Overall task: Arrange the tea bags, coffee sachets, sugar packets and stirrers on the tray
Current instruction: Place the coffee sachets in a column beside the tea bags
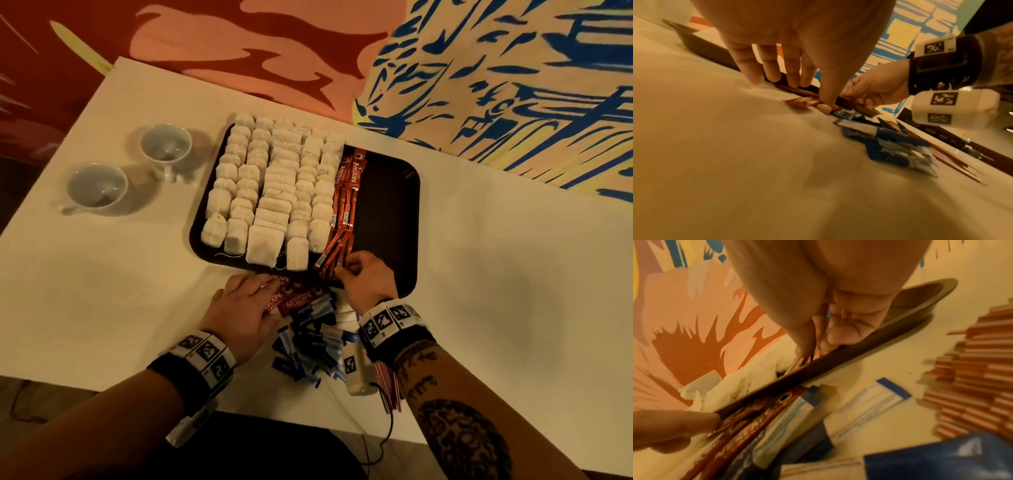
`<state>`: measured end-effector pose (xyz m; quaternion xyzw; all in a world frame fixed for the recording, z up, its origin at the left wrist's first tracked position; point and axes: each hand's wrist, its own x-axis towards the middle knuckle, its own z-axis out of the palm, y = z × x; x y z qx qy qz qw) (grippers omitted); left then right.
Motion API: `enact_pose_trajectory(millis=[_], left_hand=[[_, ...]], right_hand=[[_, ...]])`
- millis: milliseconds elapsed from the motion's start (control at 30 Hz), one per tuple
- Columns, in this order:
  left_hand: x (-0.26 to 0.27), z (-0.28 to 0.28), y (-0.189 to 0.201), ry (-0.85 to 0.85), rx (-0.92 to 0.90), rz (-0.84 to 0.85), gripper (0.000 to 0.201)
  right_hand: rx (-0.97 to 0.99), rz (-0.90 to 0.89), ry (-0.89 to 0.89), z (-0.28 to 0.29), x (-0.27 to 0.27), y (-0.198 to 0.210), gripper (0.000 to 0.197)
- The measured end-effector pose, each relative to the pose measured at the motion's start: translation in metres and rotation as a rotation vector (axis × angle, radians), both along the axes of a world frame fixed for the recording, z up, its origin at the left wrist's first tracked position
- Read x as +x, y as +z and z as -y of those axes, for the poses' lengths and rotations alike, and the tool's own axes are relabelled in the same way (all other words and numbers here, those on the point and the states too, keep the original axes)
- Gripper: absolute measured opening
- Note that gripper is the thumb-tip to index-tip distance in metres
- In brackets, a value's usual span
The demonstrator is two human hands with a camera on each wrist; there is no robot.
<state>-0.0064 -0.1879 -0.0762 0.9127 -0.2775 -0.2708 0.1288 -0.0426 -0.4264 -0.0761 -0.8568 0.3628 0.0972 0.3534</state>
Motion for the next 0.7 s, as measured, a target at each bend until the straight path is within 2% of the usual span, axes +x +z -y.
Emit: enact_pose_trajectory(millis=[133,433,600,700], left_hand=[[-0.002,0.008,0.0,-0.011,0.055,0.052,0.059],[0.006,0.009,-0.002,-0.021,0.063,0.115,0.044],[0.006,0.008,-0.004,-0.081,0.072,0.132,0.041],[0.009,0.009,-0.004,-0.129,0.112,0.15,0.028]], right_hand=[[-0.045,0.035,0.011,0.001,0.014,-0.007,0.041],[-0.128,0.019,0.071,0.004,0.042,-0.009,0.041],[-0.111,0.061,0.041,0.005,0.037,-0.001,0.04],[-0.11,0.097,0.006,0.005,0.024,0.002,0.038]])
